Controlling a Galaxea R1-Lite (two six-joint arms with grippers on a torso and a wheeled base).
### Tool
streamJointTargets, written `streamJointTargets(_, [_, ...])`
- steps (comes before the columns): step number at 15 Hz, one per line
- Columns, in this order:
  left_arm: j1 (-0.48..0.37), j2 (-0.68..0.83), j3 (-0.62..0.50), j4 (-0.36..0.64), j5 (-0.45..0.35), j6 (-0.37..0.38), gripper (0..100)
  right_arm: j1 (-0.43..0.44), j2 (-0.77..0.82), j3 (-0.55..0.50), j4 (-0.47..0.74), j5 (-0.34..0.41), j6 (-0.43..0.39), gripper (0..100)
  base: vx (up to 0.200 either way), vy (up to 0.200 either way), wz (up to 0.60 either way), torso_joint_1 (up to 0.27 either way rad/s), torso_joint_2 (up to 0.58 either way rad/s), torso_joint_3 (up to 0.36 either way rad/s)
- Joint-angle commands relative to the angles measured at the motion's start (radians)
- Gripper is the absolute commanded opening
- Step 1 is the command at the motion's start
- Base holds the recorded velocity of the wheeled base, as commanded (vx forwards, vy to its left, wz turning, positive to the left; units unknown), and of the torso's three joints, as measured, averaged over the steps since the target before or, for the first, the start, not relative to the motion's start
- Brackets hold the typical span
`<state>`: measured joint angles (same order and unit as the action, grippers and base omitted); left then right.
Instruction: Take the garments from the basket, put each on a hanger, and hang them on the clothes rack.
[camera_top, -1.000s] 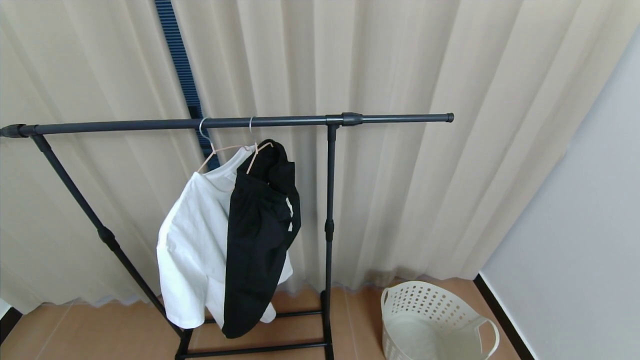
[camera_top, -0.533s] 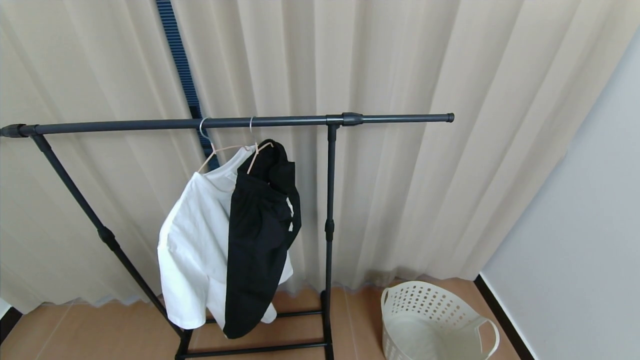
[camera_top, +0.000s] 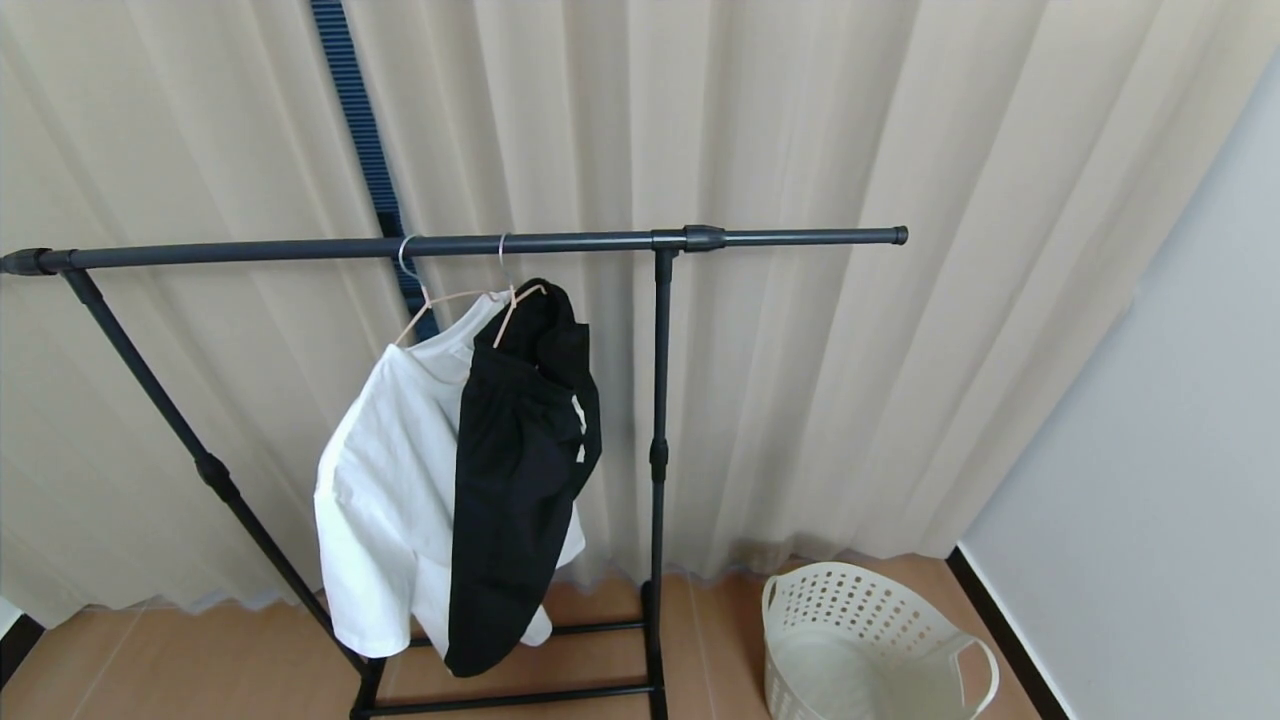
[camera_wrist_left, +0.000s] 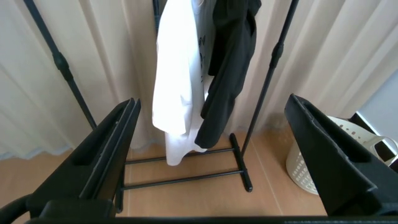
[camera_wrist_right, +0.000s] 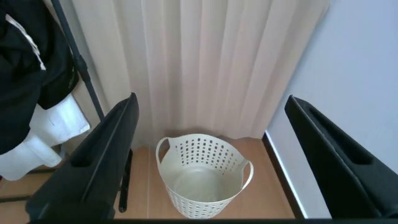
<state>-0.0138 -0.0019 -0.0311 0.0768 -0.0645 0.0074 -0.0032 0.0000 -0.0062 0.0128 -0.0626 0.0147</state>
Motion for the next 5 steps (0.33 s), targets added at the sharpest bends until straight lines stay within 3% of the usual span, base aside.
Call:
streamJointTargets(1, [0.0,0.002,0.0,0.0,0.0,0.0,100,0.002,0.0,0.0,0.0,0.001,0.002,100,0.0,0.0,0.0,0.0,0.0,0.0])
streamJointTargets(5, [0.0,0.002,0.0,0.0,0.0,0.0,100,0.002,0.0,0.002,-0.002,0.003,0.001,100,0.0,0.0,0.0,0.0,0.0,0.0])
